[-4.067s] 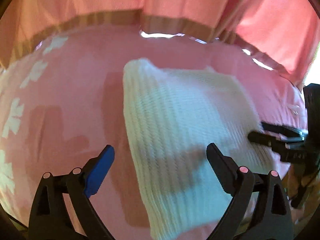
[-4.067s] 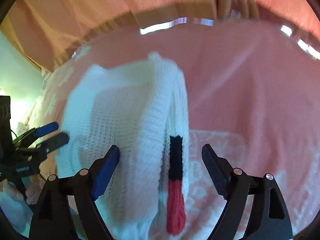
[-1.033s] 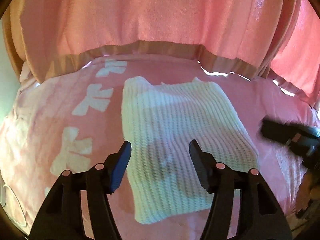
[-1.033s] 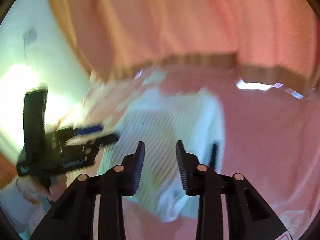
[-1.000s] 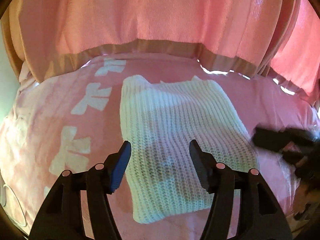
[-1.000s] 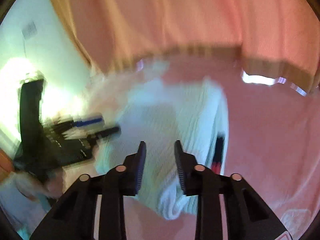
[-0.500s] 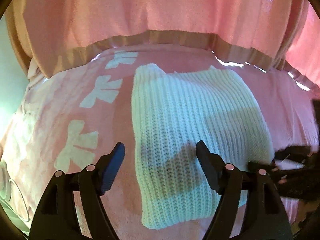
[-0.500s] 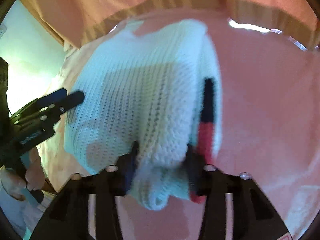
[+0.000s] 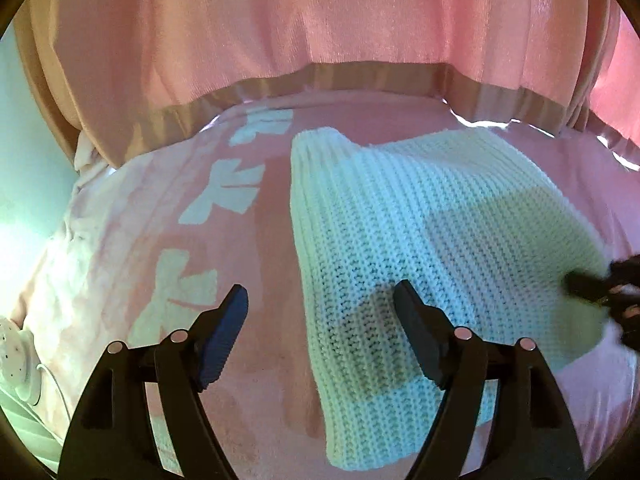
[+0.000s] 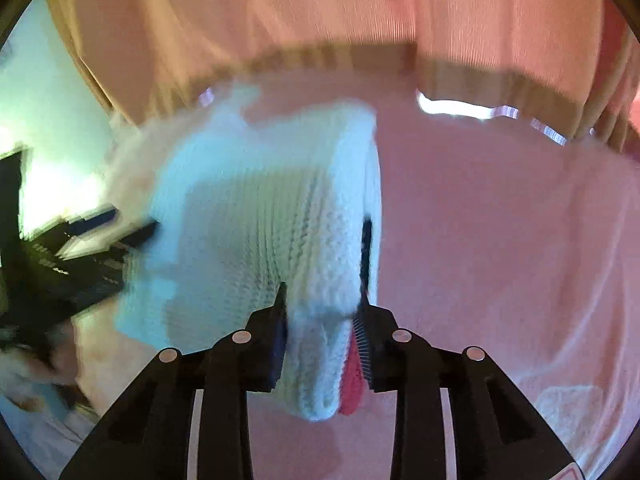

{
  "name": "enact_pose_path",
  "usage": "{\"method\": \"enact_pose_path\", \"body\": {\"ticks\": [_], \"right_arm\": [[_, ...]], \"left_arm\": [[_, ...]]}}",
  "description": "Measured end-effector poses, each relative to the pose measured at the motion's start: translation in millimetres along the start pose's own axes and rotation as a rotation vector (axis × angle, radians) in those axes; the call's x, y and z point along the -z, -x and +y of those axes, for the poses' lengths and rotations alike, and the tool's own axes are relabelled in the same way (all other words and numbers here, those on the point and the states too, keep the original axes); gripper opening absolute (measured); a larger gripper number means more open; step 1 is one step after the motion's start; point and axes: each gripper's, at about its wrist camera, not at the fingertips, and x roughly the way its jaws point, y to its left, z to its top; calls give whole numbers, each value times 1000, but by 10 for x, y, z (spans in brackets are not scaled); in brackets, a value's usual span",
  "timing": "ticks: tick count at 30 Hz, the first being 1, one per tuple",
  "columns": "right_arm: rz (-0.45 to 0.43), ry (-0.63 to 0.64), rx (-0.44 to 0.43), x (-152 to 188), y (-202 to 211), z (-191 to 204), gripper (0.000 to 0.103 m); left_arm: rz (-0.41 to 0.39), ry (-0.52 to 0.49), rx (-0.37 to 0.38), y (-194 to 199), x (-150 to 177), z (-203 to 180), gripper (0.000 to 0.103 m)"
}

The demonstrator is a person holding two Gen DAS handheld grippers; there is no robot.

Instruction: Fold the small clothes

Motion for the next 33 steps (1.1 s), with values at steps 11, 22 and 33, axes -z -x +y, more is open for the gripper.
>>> {"method": "enact_pose_path", "body": {"ticks": [11,22,33], "right_arm": [[25,10,58,31,-36,-14,47],[-158,-115,273,752,329,-91,79],[-188,-103,313,1153,456,5,86]], "left_arm": [[-27,52,15,216,19,9,73],[-146,62,-7,704,659,-424,93],[-169,88,-39,778,1073,-562,93]]}}
